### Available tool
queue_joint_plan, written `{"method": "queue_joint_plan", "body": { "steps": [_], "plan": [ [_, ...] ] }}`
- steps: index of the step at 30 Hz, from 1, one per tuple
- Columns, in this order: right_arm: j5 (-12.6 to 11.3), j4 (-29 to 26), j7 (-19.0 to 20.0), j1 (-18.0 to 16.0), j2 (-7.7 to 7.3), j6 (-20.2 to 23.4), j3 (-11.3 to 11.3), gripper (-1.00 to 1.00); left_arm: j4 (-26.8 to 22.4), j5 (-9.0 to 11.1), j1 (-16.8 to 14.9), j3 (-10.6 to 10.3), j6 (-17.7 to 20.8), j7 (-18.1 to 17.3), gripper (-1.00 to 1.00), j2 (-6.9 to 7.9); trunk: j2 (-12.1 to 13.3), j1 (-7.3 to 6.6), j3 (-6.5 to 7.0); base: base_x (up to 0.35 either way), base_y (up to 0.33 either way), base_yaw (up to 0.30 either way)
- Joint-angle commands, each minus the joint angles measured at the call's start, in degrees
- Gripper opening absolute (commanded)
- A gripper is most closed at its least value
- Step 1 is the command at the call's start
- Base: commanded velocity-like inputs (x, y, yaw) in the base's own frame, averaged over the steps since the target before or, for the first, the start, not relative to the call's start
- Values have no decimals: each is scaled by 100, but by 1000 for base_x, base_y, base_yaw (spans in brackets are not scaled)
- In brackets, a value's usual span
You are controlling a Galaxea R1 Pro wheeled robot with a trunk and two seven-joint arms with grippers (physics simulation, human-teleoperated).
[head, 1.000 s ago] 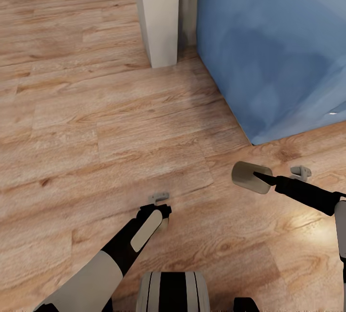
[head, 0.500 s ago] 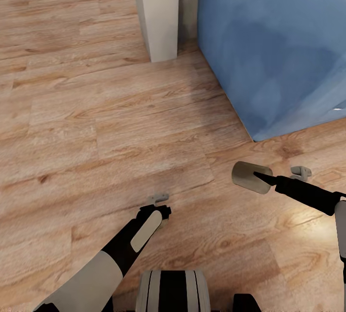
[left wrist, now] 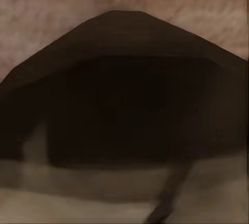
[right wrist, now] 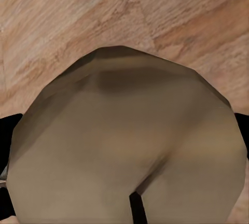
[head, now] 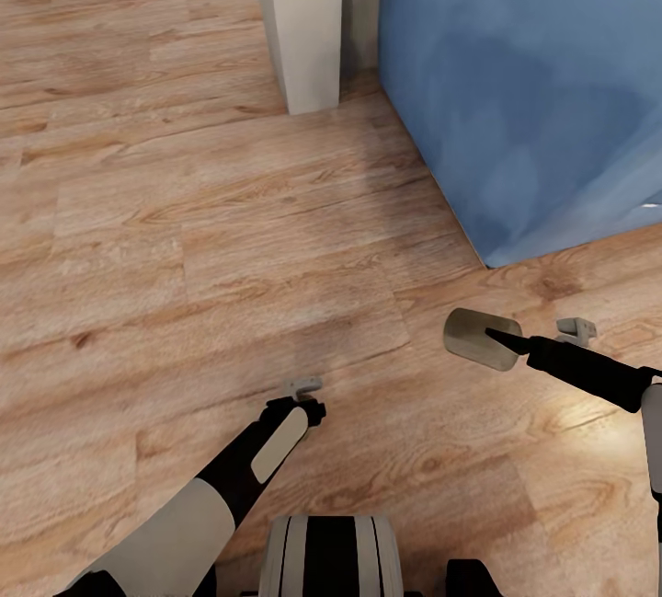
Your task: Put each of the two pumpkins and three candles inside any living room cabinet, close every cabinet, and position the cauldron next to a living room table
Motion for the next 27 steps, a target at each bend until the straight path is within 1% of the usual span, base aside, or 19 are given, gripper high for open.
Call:
{"method": "queue_joint_plan", "body": {
  "steps": [1,4,9,12,16,18,23,25,26,27],
  "plan": [
    [9,-1,39,-3,0,26,-7,-100,82,149,-3,-22,-56,-3,-100,2,-1,1,-4,0,0,0],
    [9,-1,58,-3,1,26,-7,-100,99,163,-7,-22,-68,-9,-100,2,-1,1,-4,0,0,0],
    [9,-1,65,-3,1,24,-7,-100,-18,188,-8,-21,-59,23,-100,1,-1,1,-4,0,0,0],
    [9,-1,61,-3,1,25,-7,-100,-173,201,1,-15,-51,177,-100,5,-1,1,-4,0,0,0],
    [9,-1,61,-9,1,24,-6,-100,-727,214,120,-23,-19,545,-100,36,-1,1,-4,0,0,0],
    [9,-1,59,-11,1,15,-1,-100,-827,216,169,-22,-26,609,-100,42,-1,1,-4,0,0,0],
    [9,-1,59,-12,3,12,20,-100,-976,217,212,-27,-33,635,-100,58,-1,1,-4,0,0,0],
    [9,-1,59,-12,5,15,24,-100,-1110,213,265,-27,-33,639,-100,67,2,-4,40,0,0,0],
    [9,-1,59,-7,7,19,25,-100,-1287,211,316,-28,-19,654,-100,80,3,-6,62,0,0,0],
    [9,-1,59,-4,13,22,29,-100,-1616,210,417,-25,24,679,-100,106,5,-9,84,0,0,0]
  ]
}}
